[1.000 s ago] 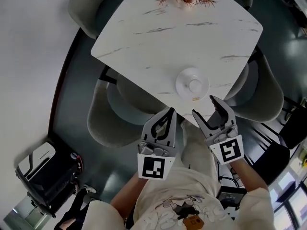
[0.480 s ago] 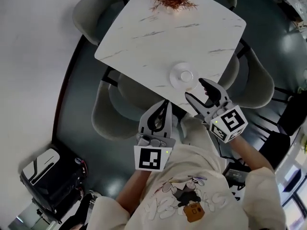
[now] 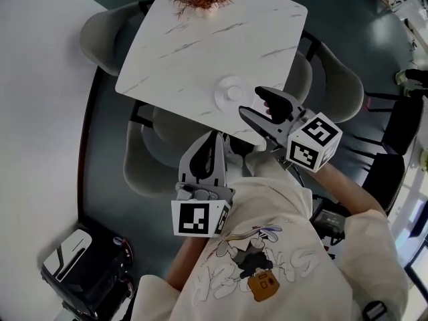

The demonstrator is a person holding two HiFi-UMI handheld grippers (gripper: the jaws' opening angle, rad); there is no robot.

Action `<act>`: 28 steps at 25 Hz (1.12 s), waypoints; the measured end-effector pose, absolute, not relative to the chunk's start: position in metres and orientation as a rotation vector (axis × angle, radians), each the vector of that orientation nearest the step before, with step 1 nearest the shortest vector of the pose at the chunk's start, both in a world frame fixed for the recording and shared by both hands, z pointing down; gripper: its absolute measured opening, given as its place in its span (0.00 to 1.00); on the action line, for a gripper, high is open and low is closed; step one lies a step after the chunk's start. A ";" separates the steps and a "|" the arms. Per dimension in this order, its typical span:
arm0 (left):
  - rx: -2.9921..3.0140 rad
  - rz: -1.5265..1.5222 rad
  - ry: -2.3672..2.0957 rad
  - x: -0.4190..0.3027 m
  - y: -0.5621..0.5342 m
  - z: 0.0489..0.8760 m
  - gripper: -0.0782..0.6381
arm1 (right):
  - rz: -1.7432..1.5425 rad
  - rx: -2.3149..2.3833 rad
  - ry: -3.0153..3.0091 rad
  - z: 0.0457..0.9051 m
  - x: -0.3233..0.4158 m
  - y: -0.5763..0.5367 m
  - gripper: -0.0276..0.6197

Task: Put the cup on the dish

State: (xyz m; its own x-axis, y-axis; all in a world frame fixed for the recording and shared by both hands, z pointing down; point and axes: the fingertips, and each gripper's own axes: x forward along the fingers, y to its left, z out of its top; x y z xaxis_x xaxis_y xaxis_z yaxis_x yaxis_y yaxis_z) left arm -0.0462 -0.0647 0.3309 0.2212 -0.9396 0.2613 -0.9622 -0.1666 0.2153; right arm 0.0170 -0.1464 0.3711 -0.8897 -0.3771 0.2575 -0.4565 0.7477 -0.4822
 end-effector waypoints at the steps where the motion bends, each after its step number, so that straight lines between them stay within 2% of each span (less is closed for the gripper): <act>1: 2.171 0.093 -1.764 -0.047 -0.065 0.330 0.12 | 0.826 0.674 -2.806 0.367 0.018 -0.147 0.46; 4: 2.176 0.079 -1.753 -0.048 -0.068 0.328 0.12 | 0.809 0.732 -2.817 0.355 0.025 -0.151 0.46; 5: 2.174 0.073 -1.758 -0.049 -0.069 0.328 0.12 | 0.807 0.787 -2.813 0.353 0.030 -0.154 0.43; 6: 2.172 0.066 -1.762 -0.050 -0.070 0.328 0.12 | 0.816 0.844 -2.801 0.354 0.035 -0.157 0.24; 7: 2.170 0.060 -1.761 -0.049 -0.069 0.328 0.12 | 0.836 0.881 -2.783 0.356 0.040 -0.157 0.12; 9: 2.176 0.055 -1.753 -0.044 -0.067 0.326 0.12 | 0.871 0.891 -2.757 0.359 0.045 -0.151 0.06; 16: 2.204 0.060 -1.716 -0.029 -0.075 0.322 0.12 | 0.727 0.766 -2.822 0.342 0.036 -0.131 0.06; 21: 2.197 0.017 -1.749 -0.037 -0.083 0.316 0.12 | 1.016 0.692 -2.724 0.361 0.026 -0.125 0.06; 28: 2.146 -0.005 -1.745 -0.039 -0.079 0.322 0.12 | 0.927 0.538 -2.751 0.355 0.005 -0.100 0.06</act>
State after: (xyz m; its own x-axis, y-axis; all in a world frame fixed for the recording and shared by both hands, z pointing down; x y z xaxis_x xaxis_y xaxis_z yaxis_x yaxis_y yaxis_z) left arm -0.0390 -0.0792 0.3219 0.2318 -0.9454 0.2291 -0.9441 -0.1619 0.2871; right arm 0.0050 -0.1003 0.3547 -0.9163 -0.2773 0.2891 -0.3957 0.7389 -0.5454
